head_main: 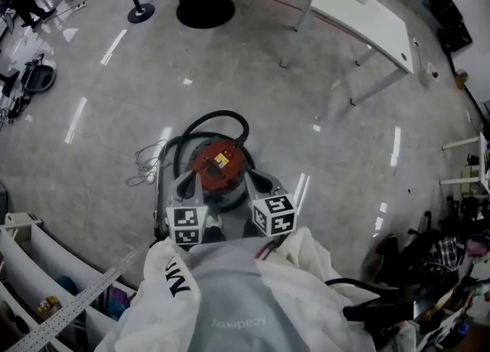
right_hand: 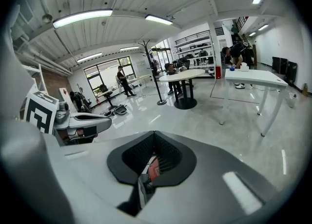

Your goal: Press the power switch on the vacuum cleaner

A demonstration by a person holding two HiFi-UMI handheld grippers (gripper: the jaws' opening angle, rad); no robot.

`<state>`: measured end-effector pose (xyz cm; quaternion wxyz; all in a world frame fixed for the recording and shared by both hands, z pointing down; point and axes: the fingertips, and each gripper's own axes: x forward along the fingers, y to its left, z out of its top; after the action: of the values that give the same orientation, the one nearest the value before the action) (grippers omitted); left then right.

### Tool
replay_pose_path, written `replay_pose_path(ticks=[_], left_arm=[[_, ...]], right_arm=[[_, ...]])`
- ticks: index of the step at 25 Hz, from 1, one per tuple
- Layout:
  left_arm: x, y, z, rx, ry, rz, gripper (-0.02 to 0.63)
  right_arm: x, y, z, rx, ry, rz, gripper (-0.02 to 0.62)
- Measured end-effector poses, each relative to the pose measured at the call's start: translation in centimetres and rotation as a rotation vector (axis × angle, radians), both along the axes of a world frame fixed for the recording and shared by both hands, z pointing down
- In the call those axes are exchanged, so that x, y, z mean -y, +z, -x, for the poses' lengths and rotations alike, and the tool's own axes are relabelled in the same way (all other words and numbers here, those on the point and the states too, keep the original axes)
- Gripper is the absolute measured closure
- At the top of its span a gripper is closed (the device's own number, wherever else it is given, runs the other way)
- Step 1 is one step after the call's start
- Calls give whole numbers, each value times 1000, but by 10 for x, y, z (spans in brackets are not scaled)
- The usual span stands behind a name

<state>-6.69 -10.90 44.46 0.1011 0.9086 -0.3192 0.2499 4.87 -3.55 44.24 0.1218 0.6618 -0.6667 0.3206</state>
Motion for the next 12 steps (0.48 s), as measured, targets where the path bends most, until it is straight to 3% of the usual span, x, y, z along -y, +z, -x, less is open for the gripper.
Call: replay_pose_path(ticks=[12], left_arm=[[-1,-2,-32,52,-266,18,606]], right_arm=[[28,3,-59,39,-247,23,595]])
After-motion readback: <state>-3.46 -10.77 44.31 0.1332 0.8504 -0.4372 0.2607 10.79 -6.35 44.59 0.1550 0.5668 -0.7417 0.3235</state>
